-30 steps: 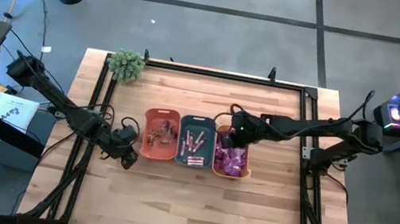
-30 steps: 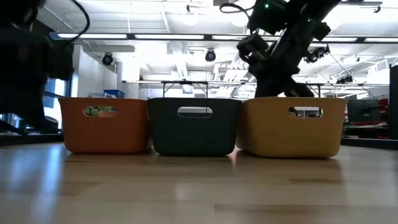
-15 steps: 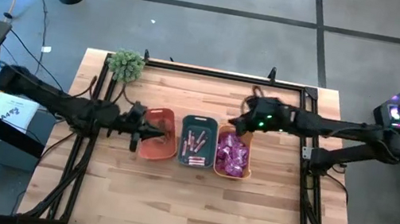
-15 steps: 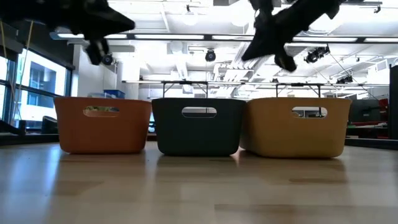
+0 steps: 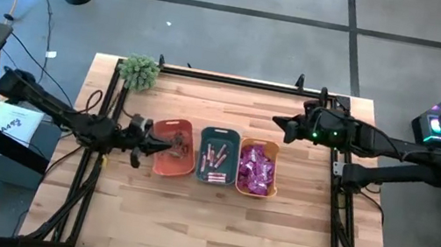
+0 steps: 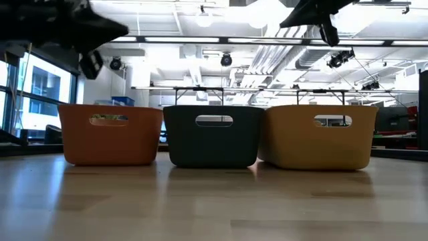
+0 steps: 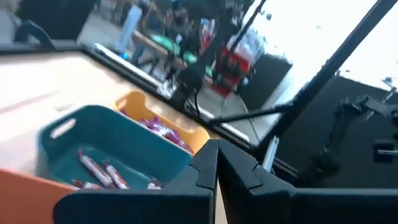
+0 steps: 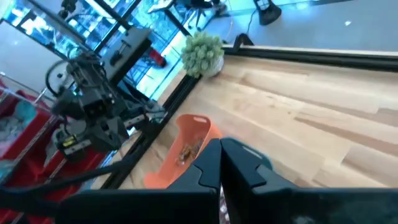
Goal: Sort candy
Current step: Return to Home Position
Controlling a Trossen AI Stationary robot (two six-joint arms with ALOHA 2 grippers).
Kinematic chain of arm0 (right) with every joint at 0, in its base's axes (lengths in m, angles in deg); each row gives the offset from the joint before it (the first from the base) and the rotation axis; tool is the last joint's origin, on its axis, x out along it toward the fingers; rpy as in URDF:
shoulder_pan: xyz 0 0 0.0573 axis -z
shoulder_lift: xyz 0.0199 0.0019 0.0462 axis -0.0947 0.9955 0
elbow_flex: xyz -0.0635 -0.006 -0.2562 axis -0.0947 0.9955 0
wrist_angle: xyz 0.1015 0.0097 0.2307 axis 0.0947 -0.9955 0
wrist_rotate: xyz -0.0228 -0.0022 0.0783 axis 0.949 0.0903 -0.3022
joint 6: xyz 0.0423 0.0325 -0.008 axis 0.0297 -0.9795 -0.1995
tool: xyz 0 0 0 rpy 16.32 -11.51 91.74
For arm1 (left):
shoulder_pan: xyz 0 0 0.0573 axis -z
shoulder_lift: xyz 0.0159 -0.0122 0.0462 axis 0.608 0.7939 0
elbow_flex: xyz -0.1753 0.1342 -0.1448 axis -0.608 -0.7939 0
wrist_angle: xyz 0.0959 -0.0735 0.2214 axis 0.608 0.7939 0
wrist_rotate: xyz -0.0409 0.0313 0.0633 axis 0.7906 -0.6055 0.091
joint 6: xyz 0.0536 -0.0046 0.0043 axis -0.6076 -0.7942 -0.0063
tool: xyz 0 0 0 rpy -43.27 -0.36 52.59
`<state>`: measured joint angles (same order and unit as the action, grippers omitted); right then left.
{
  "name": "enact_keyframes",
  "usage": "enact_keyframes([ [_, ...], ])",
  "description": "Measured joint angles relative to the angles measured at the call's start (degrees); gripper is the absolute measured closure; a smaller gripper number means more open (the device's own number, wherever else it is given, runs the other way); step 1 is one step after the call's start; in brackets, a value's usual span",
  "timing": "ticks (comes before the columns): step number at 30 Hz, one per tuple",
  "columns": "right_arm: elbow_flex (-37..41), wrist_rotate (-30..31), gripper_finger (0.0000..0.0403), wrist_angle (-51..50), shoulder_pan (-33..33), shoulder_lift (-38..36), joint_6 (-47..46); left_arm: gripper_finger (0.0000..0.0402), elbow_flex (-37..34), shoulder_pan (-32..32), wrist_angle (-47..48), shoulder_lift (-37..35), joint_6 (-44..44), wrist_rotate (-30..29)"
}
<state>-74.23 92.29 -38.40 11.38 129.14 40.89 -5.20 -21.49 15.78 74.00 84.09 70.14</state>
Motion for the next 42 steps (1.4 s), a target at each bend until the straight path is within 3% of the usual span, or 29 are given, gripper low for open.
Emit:
enact_keyframes([
  [3,0.0,0.51,0.0403,0.02,0.01,0.03,-0.01,0.0401,-4.76,-0.1,-8.67,-0.75,-3.0,-1.08],
  [5,0.0,0.55,0.0403,0.09,0.01,0.1,-0.05,0.0401,-6.5,-2.4,-12.23,-1.01,-4.07,2.67],
  [11,0.0,0.19,0.0403,0.09,-0.5,-1.06,0.0,0.0401,-8.56,-12.07,-11.65,-1.08,-3.67,12.82],
  [17,0.0,0.36,0.0403,-6.66,-5.97,-3.37,-0.18,0.0401,-8.56,-17.92,-11.71,-1.07,1.38,23.22],
  [22,0.0,4.02,0.0403,-13.29,-11.83,-4.99,-1.34,0.0401,-8.56,-18.27,-10.52,-1.05,0.03,23.58],
  [26,1.76,7.17,0.0403,-12.43,-14.28,-7.37,1.51,0.0401,-8.56,-18.25,-10.66,-1.07,-3.15,23.03],
  [30,10.1,6.8,0.0403,0.13,-11.61,-12.19,9.29,0.0401,-8.56,-18.24,-10.92,-1.07,-3.26,23.03],
  [36,28.57,-9.41,0.0403,29.44,-1.24,-19.09,21.4,0.0401,-8.56,-18.24,-10.9,-1.07,-3.31,22.98],
  [42,41.55,-21.17,0.0403,44.7,6.76,-22.14,28.59,0.0401,-8.56,-18.24,-10.89,-1.07,-3.28,22.94],
])
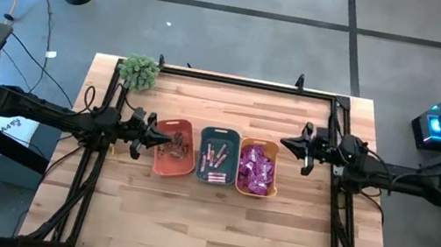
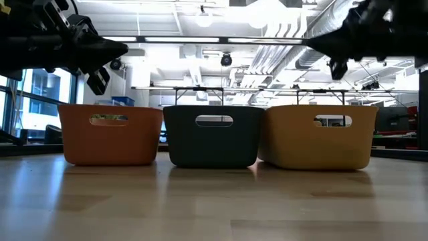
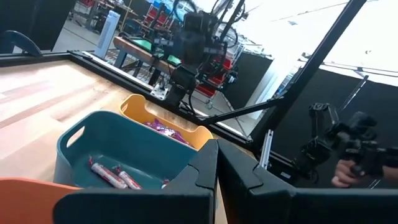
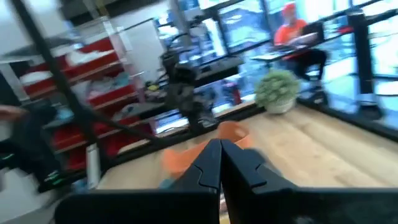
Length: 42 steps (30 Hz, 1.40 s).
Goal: Sort candy
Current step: Return to Home Position
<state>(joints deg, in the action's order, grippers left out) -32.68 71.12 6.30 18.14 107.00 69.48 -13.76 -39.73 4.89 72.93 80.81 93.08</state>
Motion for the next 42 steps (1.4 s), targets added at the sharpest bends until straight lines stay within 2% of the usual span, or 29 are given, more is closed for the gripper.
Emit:
enact_keyframes([
  [3,4.26,-7.47,0.0403,3.81,1.95,-0.01,-0.25,0.0401,0.0,0.0,0.06,0.0,-0.06,-0.02],
  [5,6.2,-9.88,0.0403,4.19,2.36,-0.01,-0.13,0.0401,0.0,0.0,1.19,-0.69,0.0,-0.02],
  [8,8.44,-7.06,0.0403,1.63,2.41,0.1,-0.2,0.0401,0.11,0.0,2.99,-2.92,-0.02,-0.04],
  [12,8.14,-2.22,0.0403,-10.0,2.43,0.15,-0.53,0.0401,0.08,0.0,10.74,-10.01,-0.03,-0.03],
  [19,8.07,-1.78,0.0403,-24.72,2.42,0.12,-0.55,0.0401,0.07,0.0,30.12,-23.91,-0.09,-0.02],
  [22,8.04,-0.68,0.0403,-25.82,2.0,-0.1,-0.55,0.0401,0.07,0.0,38.68,-26.78,-0.06,-0.02],
  [23,8.04,0.43,0.0403,-26.06,1.45,-1.15,-0.56,0.0401,0.07,0.0,41.38,-27.44,-0.08,-0.03],
  [27,8.04,2.98,0.0403,-26.35,-1.53,-9.73,-0.54,0.0401,0.09,0.02,42.39,-29.08,-0.14,-2.95],
  [35,8.04,3.27,0.0403,-26.02,-5.37,-30.93,-0.54,0.0401,0.09,0.01,42.36,-37.9,-0.11,-3.06],
  [39,8.06,3.3,0.0403,-20.73,-6.15,-30.96,-0.55,0.0401,0.09,-0.02,42.4,-39.52,-0.02,-3.06],
  [42,8.04,3.22,0.0403,-20.76,-6.79,-30.98,-0.56,0.0401,0.09,-0.01,42.36,-39.52,-0.02,-2.98],
])
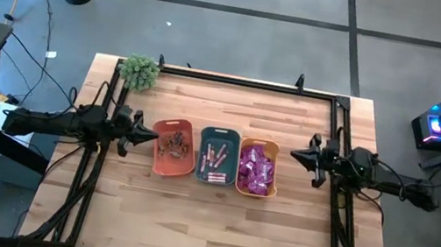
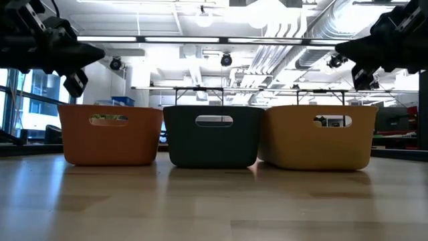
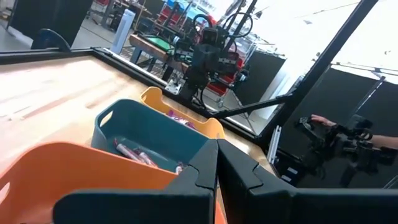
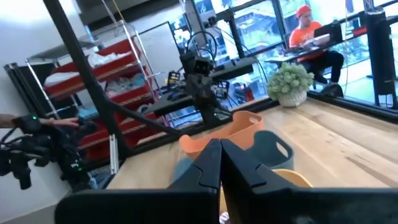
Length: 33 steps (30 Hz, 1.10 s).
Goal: Sort candy
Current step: Return to Home Position
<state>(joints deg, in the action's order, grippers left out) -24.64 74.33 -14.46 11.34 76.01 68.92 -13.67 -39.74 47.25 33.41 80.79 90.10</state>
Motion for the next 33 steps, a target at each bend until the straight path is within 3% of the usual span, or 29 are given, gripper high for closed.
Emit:
enact_keyframes([
  [33,0.02,0.12,0.0403,-5.48,-0.72,0.79,0.0,0.0401,0.0,0.14,0.02,0.05,-0.07,0.14],
])
